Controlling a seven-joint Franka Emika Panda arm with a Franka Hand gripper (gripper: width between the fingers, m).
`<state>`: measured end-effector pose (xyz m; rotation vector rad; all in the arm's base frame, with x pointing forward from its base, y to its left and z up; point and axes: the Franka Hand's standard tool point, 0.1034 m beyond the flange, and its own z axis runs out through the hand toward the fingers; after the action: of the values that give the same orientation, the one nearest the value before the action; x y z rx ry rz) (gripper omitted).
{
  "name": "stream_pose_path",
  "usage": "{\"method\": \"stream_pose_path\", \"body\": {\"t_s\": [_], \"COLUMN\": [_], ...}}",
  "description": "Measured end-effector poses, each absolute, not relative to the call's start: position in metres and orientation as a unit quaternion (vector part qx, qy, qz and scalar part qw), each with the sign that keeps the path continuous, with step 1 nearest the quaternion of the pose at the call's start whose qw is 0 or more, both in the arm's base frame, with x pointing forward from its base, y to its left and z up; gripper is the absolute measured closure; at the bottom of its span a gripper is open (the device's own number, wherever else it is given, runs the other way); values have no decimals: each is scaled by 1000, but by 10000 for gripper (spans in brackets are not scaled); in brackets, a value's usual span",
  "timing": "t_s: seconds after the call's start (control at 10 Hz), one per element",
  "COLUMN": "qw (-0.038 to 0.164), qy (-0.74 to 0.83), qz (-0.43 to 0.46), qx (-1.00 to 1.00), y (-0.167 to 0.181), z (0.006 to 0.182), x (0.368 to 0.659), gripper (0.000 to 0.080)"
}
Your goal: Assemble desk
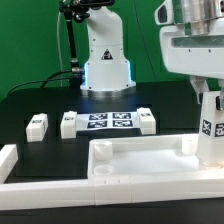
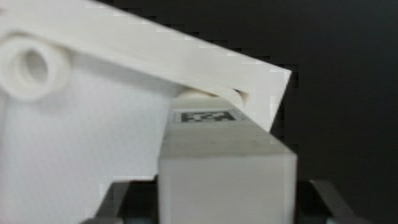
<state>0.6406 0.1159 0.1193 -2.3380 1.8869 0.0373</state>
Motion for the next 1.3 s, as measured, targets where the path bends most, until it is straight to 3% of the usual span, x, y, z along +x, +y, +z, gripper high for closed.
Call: {"method": "stream_pose_path", "body": {"t_s": [0.2,0.4,0.6,0.7,0.8,0.9,1.3], "qw": [74,103,102,102,101,94,81], "qy": [669,739,719,718,697,621,405], "qz": [19,15,15,14,12,5,-13], "qx": [-740,-666,-687,-688,-710,-778,-911], "y": [117,111,112,112,112,115,122], "z": [119,117,117,117,116,117,110], "x": [641,639,639,639,639,641,639], "gripper": [503,503,503,303,303,178,151]}}
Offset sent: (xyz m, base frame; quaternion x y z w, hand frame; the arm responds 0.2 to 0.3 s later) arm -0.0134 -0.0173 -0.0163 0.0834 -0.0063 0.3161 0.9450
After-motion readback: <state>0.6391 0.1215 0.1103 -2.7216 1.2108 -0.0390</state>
